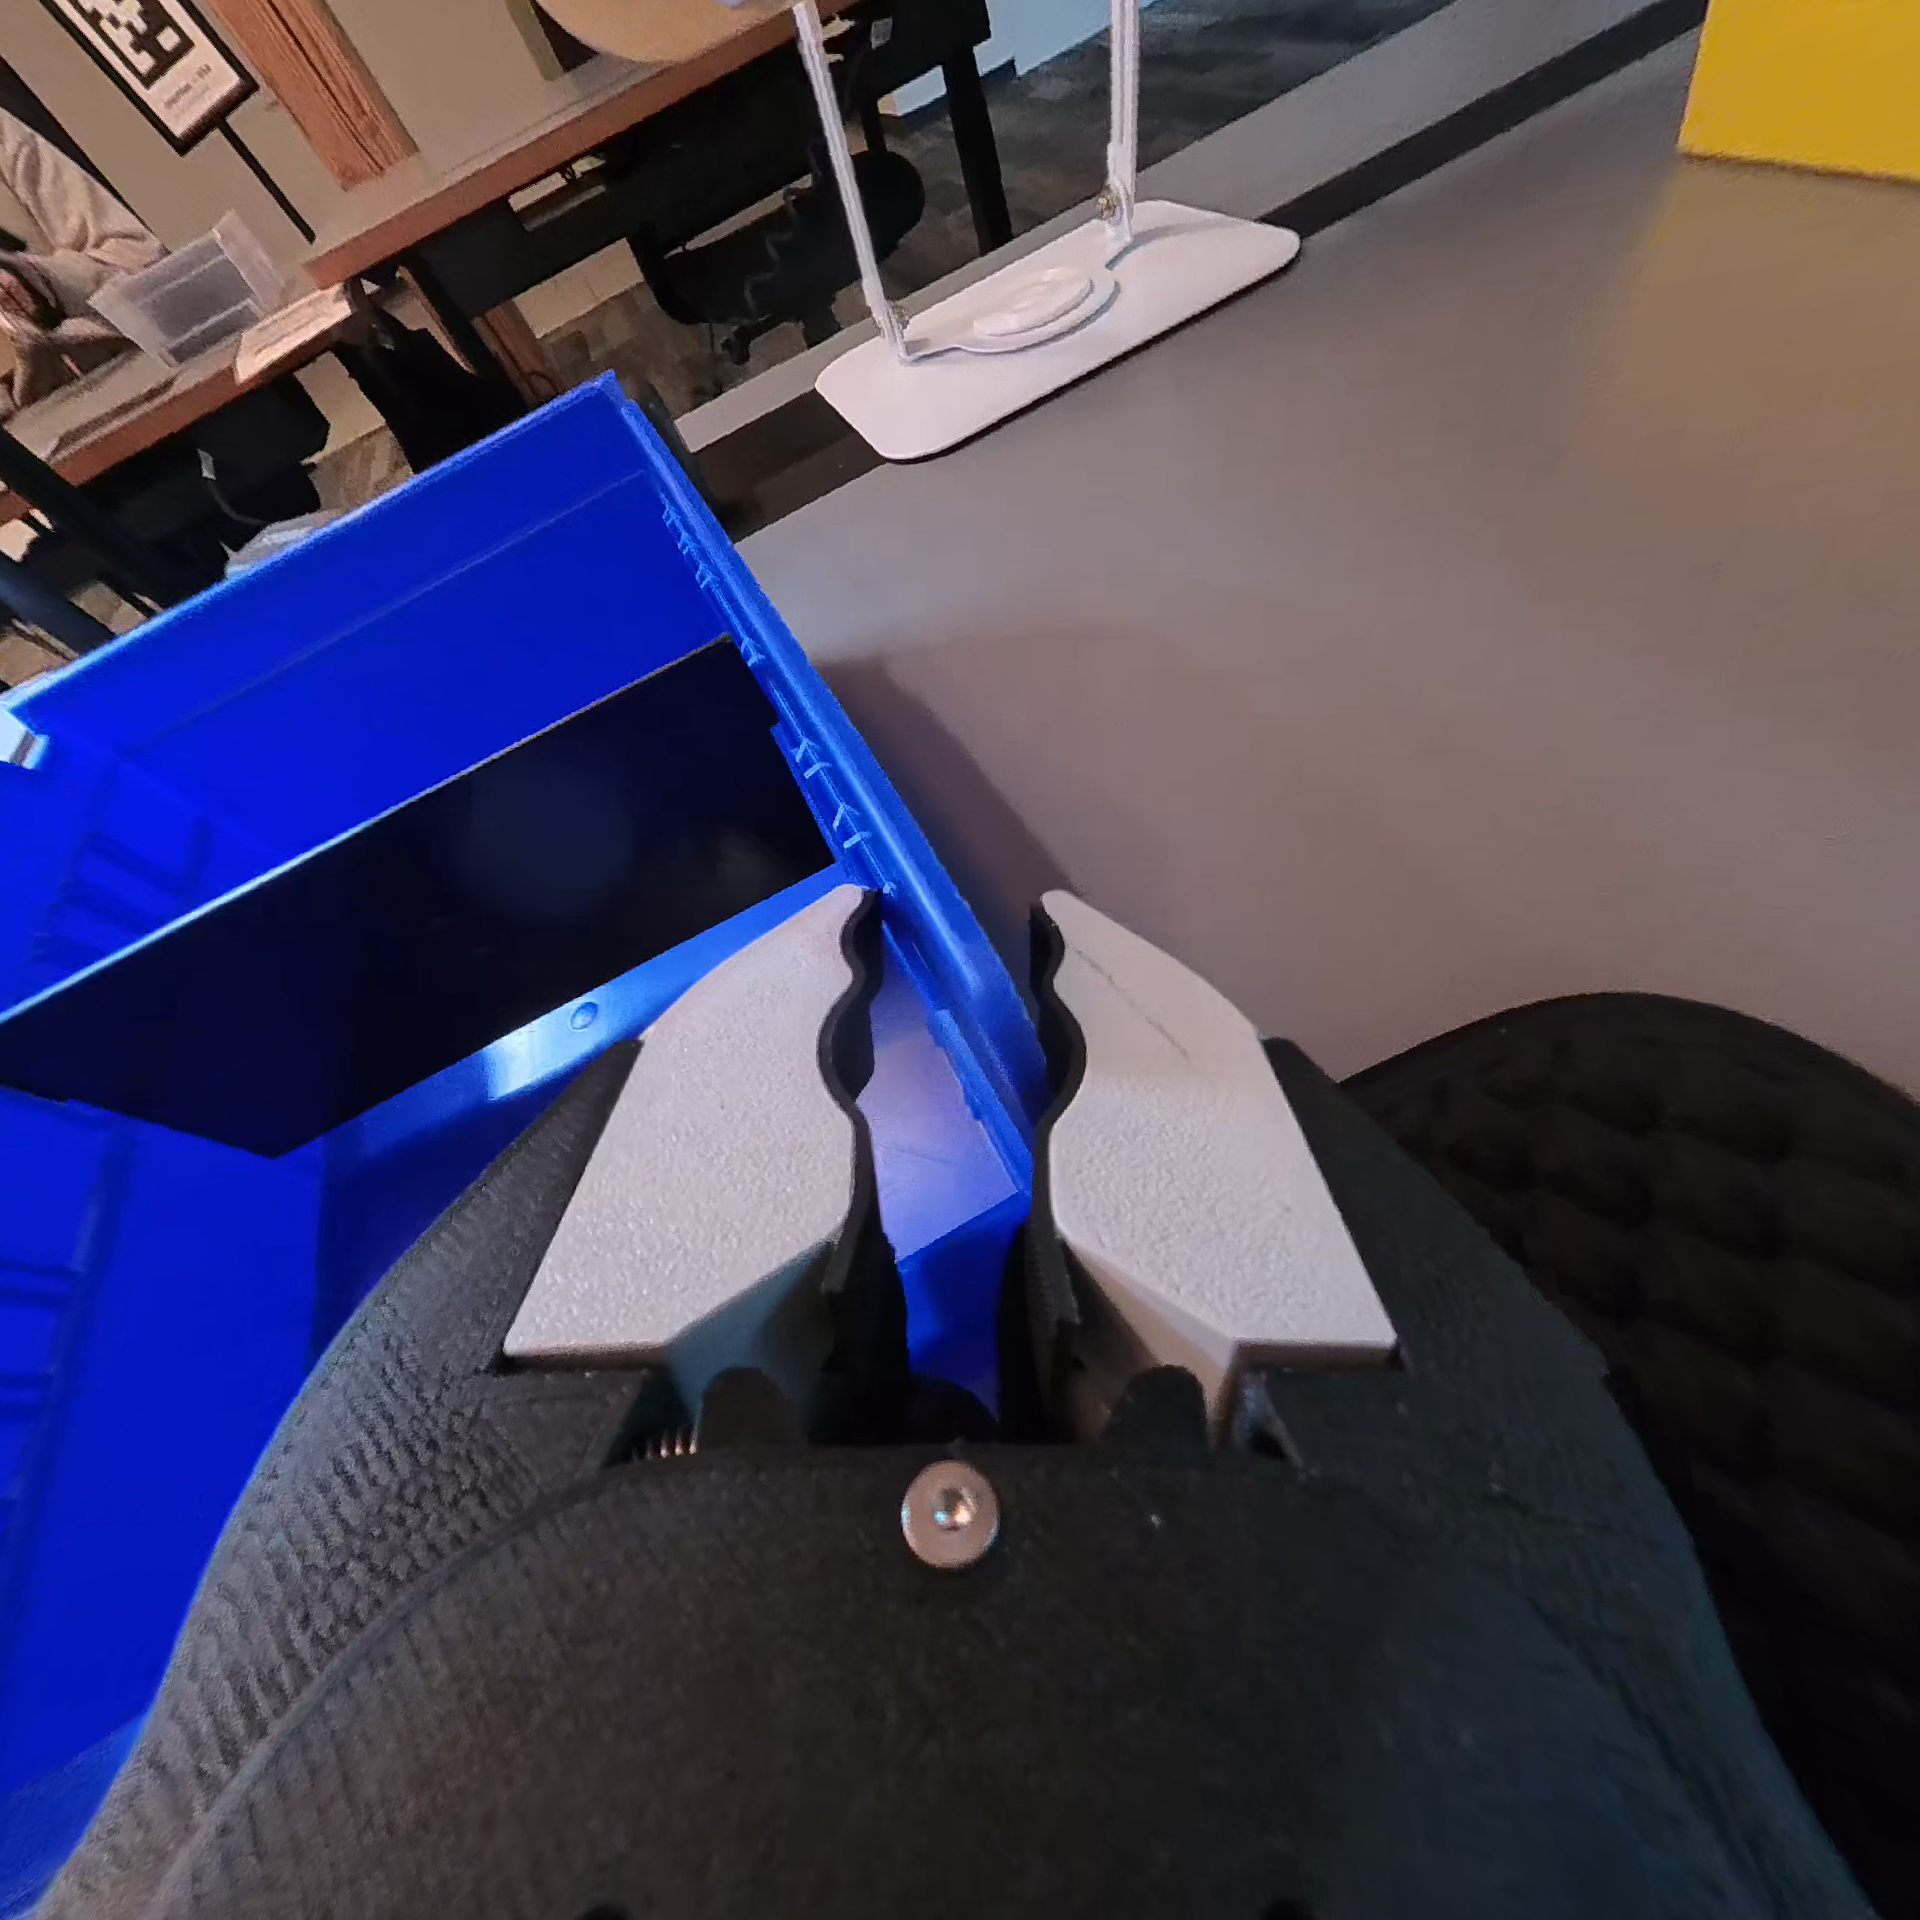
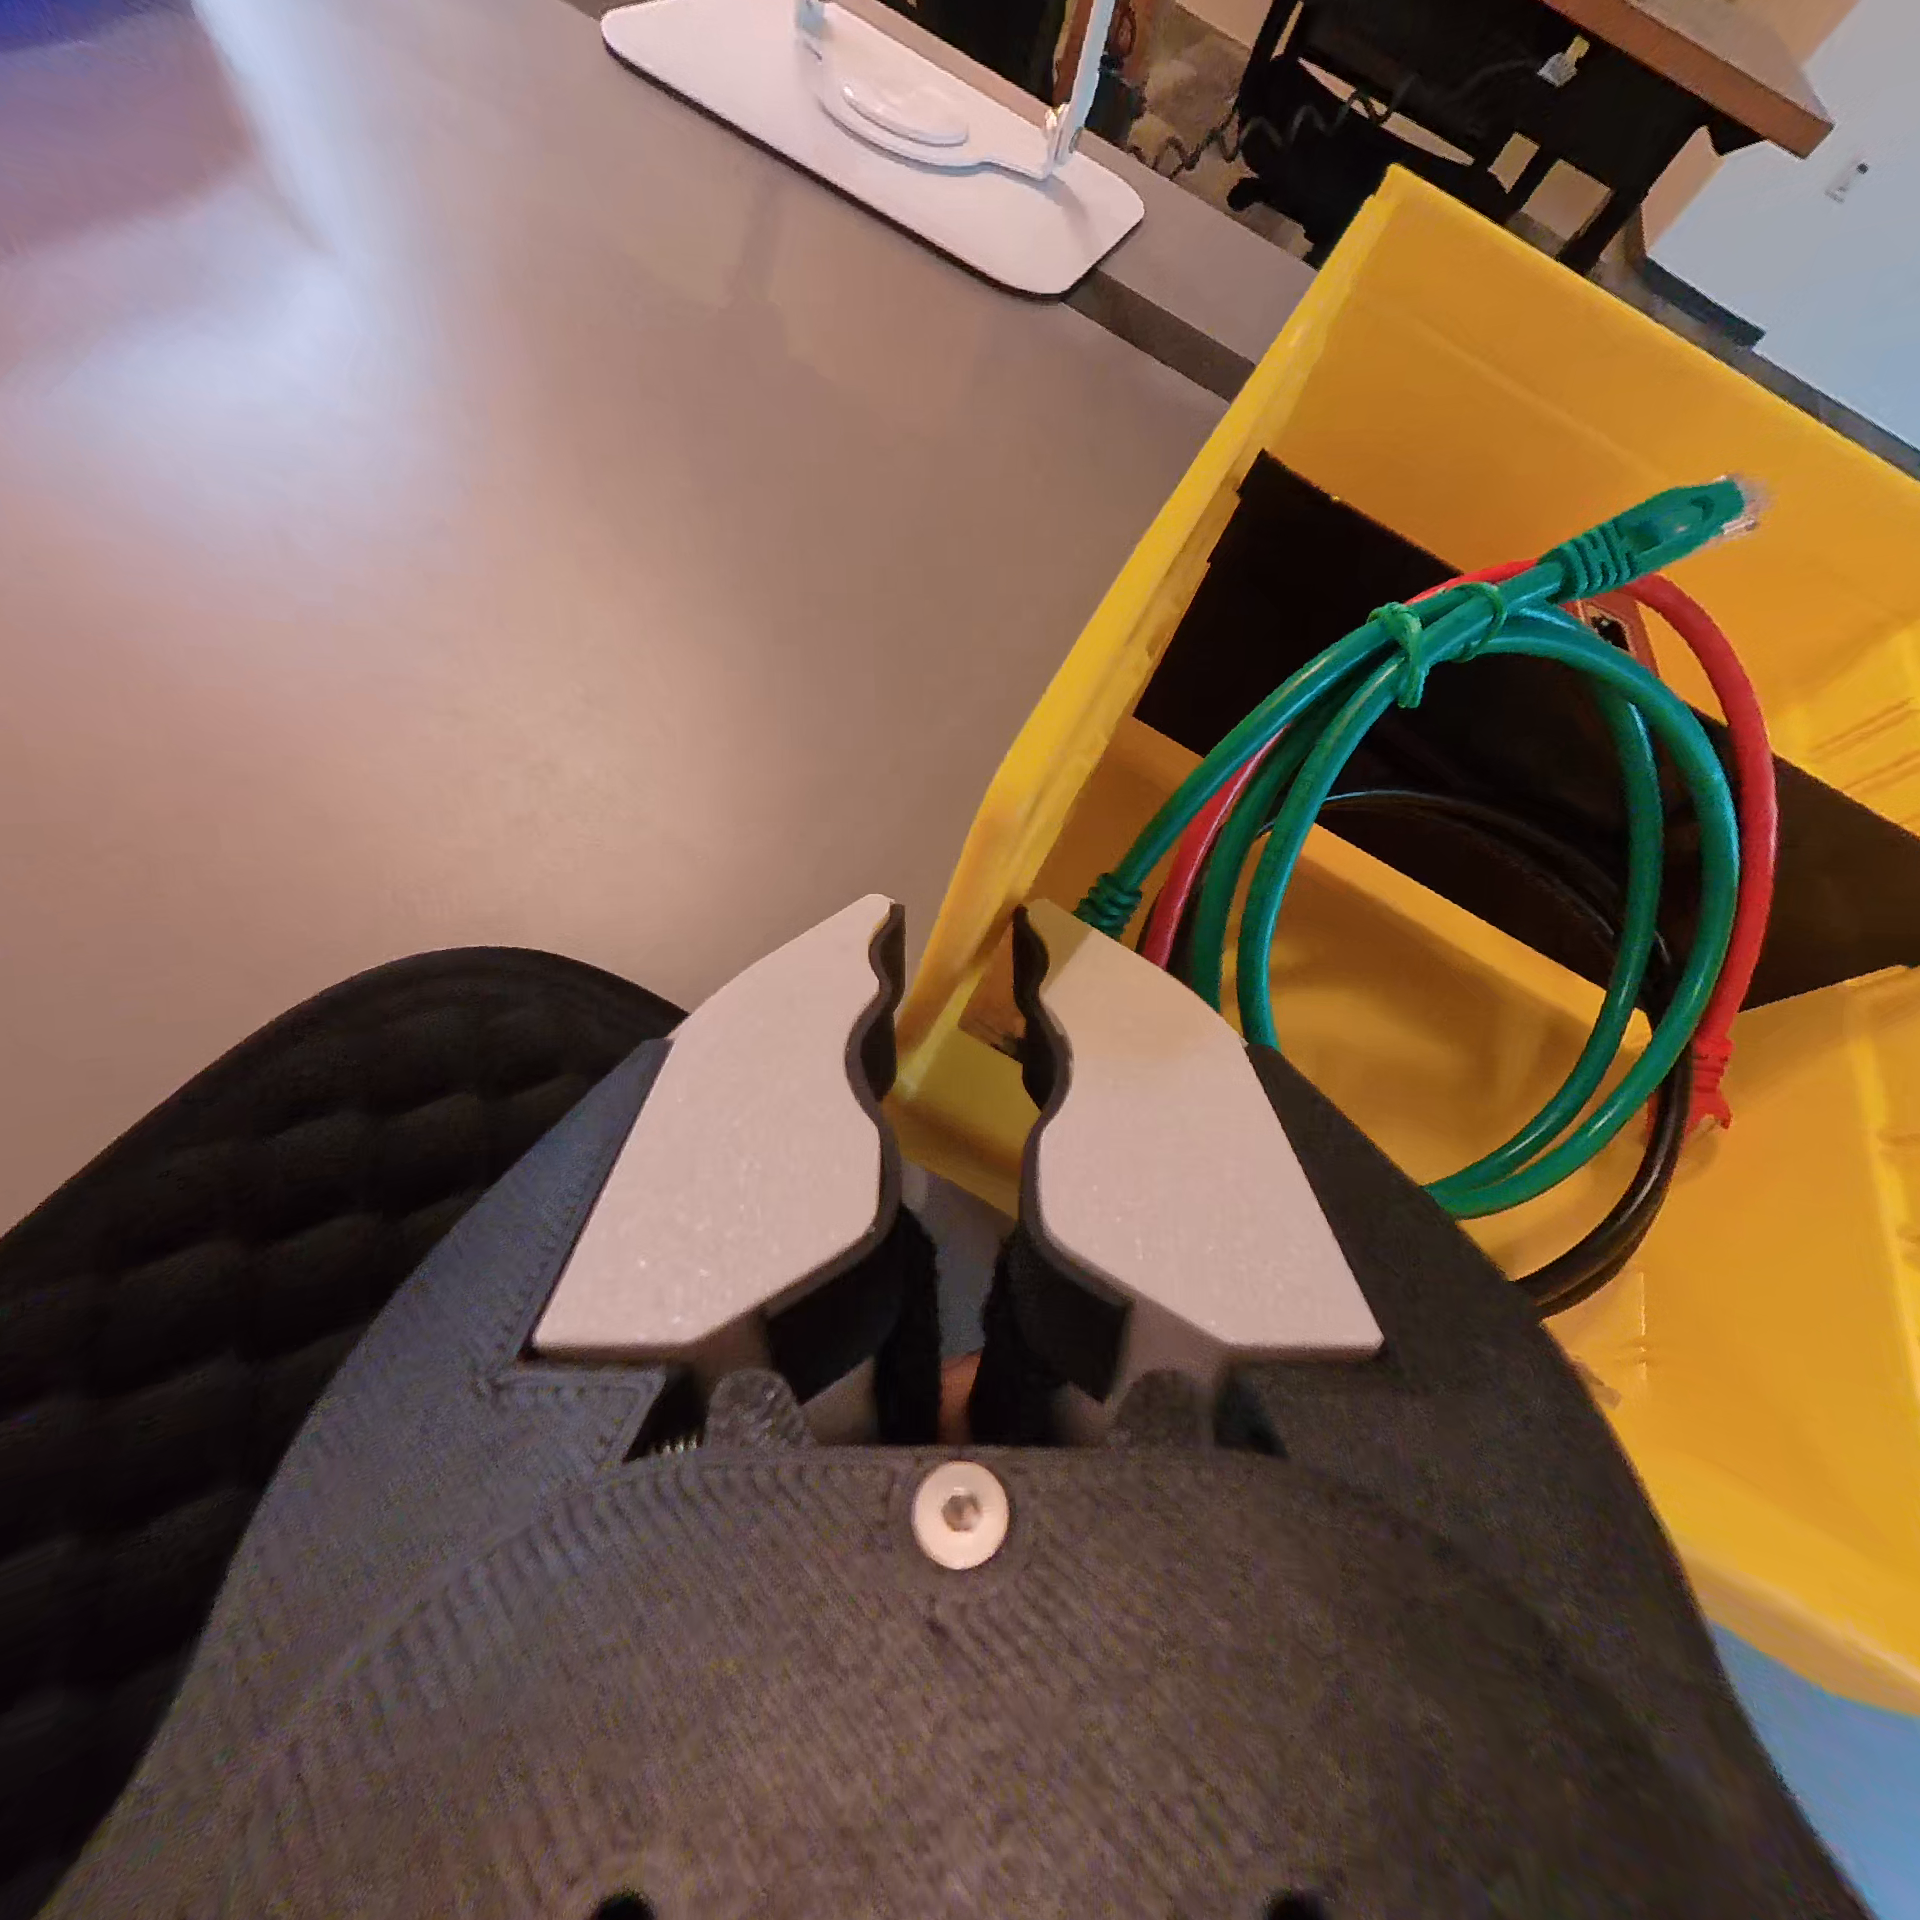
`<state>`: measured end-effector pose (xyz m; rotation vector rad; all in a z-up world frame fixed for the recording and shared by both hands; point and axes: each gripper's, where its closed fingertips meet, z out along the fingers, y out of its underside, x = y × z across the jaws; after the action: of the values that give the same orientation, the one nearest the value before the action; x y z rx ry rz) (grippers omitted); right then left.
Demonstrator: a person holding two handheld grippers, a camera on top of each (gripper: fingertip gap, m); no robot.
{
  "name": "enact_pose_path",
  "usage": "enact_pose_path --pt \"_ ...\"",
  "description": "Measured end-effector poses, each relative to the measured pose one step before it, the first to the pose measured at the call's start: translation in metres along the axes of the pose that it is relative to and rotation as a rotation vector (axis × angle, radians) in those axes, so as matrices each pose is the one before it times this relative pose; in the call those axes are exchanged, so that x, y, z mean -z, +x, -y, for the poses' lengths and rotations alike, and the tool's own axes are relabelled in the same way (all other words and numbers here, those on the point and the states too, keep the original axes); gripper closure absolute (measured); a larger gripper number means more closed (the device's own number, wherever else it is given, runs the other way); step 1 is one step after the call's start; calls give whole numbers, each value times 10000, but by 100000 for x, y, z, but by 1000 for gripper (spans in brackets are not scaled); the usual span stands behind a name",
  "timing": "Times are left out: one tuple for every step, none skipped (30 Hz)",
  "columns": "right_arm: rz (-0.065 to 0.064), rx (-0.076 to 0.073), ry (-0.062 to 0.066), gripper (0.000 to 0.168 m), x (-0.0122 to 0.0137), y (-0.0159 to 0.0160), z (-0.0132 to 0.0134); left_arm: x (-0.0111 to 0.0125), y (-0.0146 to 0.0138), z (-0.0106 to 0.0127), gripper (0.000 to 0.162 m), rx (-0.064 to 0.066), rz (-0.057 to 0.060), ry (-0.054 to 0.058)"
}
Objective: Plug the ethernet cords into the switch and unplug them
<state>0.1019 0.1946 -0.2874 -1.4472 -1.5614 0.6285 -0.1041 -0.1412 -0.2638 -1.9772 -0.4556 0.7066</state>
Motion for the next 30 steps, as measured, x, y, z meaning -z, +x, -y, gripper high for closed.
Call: enact_pose_path --pt "2 -126 24 148 12 -21 -7 -38 25 69 135 224 -22 2" --pt "-7 -54 6 147 24 -51 -25 -14 18 37 135 166 -19 -45" --pt "-4 27 -57 145 45 -105 -109 2 29 67 132 81 -37 -34" --pt "-106 47 -107 140 83 9 -177 52 17 180 126 64 -15 46" --pt "-174 50 -81 134 136 112 -162 121 53 272 122 53 -37 87" --pt "-128 52 -21 128 197 68 -88 166 133 363 119 56 -102 129" --pt "-168 -28 67 120 275 190 48 227 166 504 116 106 -146 205" --pt "-239 -142 152 109 354 356 186 267 80 581 113 167 -96 249" --pt "-214 -213 218 99 405 417 313 297 -6 627 110 173 -54 260" --pt "-222 -287 269 88 445 525 429 317 -81 658 104 169 4 254" --pt "-278 -371 292 77 450 697 532 326 -192 641 97 129 75 220" --pt "-273 -410 293 66 434 745 608 305 -303 625 86 106 154 182" --pt "-300 -431 291 54 421 786 634 280 -509 566 72 142 298 123" --pt "-347 -457 220 43 399 811 519 240 -563 441 59 105 338 34" --pt "-282 -363 109 36 351 662 340 229 -590 353 46 68 356 -5" --pt "-284 -237 -10 28 287 601 149 209 -613 364 35 42 376 33" --pt "-350 -100 -122 23 245 649 -22 220 -587 381 30 11 334 76" --pt "-320 55 -205 22 218 575 -159 219 -602 452 26 52 327 169" --pt "-306 109 -191 22 180 526 -135 187 -551 567 24 95 279 270" --pt "-243 120 -100 22 152 410 -24 160 -396 613 21 119 167 321" --pt "-154 82 12 22 143 247 131 155 -266 575 21 126 88 284" --pt "-38 19 103 22 125 37 268 124 -181 455 20 141 66 181" --pt "36 -27 133 22 85 -103 338 100 -128 269 20 139 59 23" --pt "25 -33 108 22 66 -143 327 74 11 150 20 104 -2 -73" --pt "17 23 65 22 42 -169 300 54 105 141 20 93 -37 -45" --pt "12 70 20 22 14 -207 282 47 80 231 18 59 -15 57" --pt "-4 99 -13 22 -6 -206 250 49 -109 197 18 11 111 62" --pt "-19 101 -39 22 -7 -208 220 25 -243 1 18 56 195 -52" --pt "-13 88 -48 22 -13 -221 183 -30 -210 -225 18 6 191 -167" --pt "3 69 -39 22 -35 -254 128 -120 -190 -406 18 -112 195 -239"
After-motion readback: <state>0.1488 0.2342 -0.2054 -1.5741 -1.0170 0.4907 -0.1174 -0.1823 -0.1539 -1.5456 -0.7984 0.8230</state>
